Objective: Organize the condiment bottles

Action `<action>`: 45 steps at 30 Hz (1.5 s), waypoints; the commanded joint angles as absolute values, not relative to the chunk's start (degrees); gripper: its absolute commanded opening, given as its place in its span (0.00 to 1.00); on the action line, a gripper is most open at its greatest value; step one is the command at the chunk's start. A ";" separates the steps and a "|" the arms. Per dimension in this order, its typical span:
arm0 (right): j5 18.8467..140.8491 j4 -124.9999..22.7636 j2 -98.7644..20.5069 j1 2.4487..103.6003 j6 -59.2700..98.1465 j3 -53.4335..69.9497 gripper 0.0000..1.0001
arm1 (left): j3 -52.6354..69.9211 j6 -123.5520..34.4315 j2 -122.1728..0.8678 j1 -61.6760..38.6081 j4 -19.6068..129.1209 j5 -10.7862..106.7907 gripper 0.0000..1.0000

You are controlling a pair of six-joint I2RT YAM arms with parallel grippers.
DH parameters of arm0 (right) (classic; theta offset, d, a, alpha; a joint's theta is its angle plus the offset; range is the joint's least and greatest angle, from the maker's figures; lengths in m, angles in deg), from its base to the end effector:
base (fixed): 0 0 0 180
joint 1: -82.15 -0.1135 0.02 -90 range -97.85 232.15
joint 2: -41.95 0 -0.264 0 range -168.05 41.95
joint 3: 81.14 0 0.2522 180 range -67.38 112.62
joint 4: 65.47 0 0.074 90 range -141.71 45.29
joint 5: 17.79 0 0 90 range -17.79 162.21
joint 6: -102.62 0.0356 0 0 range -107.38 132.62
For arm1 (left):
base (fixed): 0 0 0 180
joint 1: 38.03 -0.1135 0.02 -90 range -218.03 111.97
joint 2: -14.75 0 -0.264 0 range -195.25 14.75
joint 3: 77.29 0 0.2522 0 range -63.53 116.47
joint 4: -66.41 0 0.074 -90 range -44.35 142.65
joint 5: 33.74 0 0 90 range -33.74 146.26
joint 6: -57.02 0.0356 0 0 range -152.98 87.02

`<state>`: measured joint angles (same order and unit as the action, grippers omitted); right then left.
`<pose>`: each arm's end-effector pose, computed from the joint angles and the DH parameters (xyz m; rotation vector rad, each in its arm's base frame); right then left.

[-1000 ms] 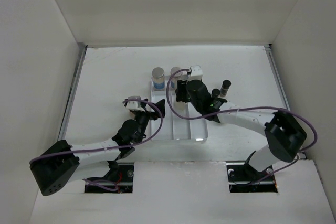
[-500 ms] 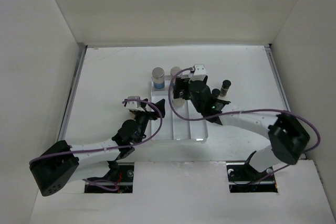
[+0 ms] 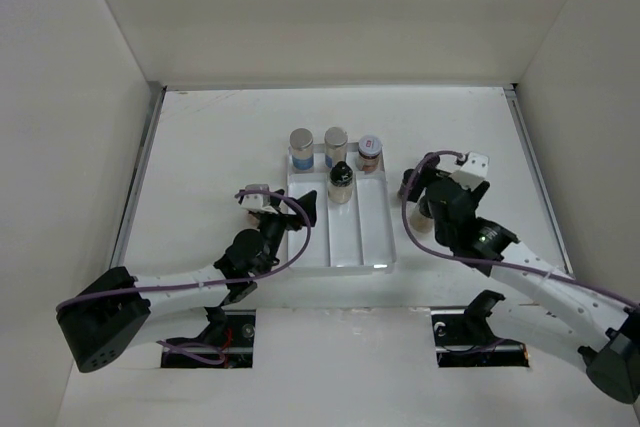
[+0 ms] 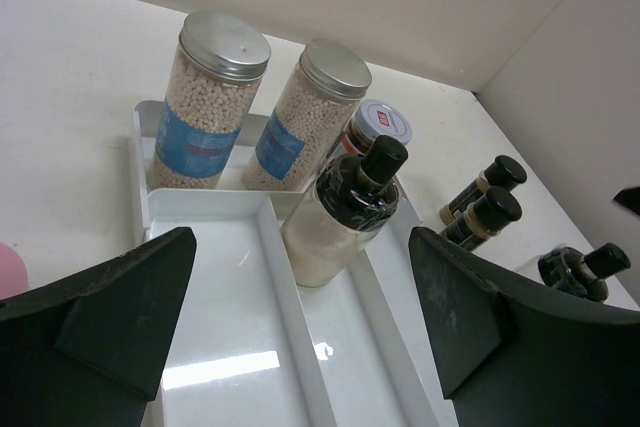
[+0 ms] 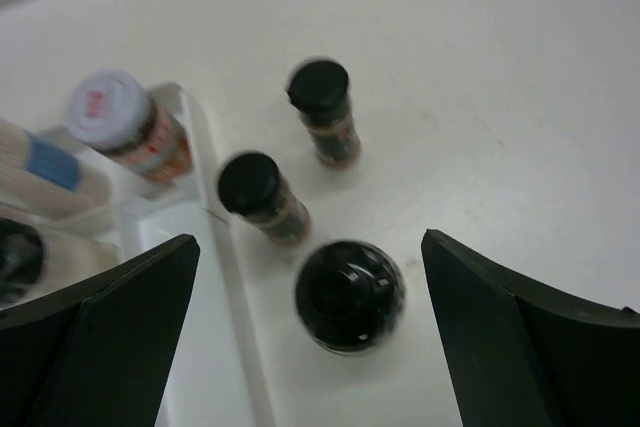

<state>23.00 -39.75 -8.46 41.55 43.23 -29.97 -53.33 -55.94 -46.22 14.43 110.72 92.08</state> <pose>0.1634 0.1046 0.2792 0.3619 1.8143 -0.0020 0.1355 -0.1422 0.2056 -0.1413 1.4913 -0.6178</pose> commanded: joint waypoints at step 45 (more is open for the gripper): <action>37.40 -60.85 -42.59 27.27 37.06 -12.53 0.58 | -53.51 -56.62 -45.10 13.86 113.21 92.03 0.88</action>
<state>36.81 -53.63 -41.55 27.56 37.64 -15.56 -53.33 -55.94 -46.30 14.11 110.72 92.08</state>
